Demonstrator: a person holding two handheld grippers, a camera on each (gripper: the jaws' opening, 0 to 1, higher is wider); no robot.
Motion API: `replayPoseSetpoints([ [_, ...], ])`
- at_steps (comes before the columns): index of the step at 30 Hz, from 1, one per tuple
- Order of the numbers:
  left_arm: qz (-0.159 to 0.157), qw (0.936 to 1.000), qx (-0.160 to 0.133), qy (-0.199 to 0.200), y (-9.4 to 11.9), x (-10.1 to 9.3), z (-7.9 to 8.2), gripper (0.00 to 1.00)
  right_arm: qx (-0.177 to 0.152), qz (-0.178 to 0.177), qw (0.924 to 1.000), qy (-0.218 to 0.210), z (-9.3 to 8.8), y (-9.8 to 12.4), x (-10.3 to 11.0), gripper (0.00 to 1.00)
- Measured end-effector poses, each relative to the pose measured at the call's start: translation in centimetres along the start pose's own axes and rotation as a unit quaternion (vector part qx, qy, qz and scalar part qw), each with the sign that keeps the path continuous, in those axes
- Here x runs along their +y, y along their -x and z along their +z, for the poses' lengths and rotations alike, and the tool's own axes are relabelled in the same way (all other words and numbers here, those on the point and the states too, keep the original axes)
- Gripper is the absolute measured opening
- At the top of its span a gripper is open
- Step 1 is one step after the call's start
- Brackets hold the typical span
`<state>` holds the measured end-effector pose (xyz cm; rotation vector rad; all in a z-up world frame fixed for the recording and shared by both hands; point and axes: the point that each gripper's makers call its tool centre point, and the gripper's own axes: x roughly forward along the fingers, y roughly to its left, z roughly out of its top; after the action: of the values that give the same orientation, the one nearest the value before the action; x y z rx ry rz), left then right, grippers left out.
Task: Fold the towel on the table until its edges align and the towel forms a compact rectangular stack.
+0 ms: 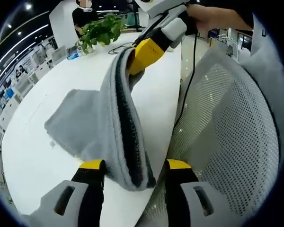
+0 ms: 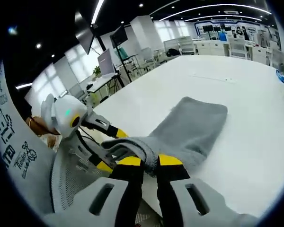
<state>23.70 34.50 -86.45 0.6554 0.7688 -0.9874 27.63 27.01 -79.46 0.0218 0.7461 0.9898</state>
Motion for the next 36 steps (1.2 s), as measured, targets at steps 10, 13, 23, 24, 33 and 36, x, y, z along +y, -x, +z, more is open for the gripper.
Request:
replayPoseSetpoints([
  [10, 0.027, 0.9991, -0.019, 0.027, 1.8, 1.8, -0.2, 0.11, 0.007, -0.001, 1.0, 0.006, -0.5, 0.4, -0.2, 0.08],
  [13, 0.037, 0.9983, -0.033, 0.03, 2.7, 2.5, 0.3, 0.09, 0.011, 0.0, 0.9999, 0.01, -0.3, 0.9, 0.1, 0.08],
  [23, 0.057, 0.9933, -0.082, 0.059, 5.7, 4.2, 2.6, 0.08, 0.011, 0.01, 0.9996, 0.022, 0.4, 2.6, 0.9, 0.08],
  [24, 0.057, 0.993, -0.086, 0.058, 6.0, 4.3, 2.8, 0.08, 0.01, 0.013, 0.9996, 0.022, 0.6, 2.9, 1.1, 0.08],
  [33, 0.048, 0.9932, -0.093, 0.051, 7.2, 4.1, 3.4, 0.08, 0.013, 0.029, 0.9992, 0.023, 0.7, 3.7, 2.3, 0.08],
  [36, 0.048, 0.9938, -0.091, 0.042, 7.7, 3.8, 3.7, 0.08, 0.015, 0.032, 0.9991, 0.022, 0.8, 4.1, 2.8, 0.09],
])
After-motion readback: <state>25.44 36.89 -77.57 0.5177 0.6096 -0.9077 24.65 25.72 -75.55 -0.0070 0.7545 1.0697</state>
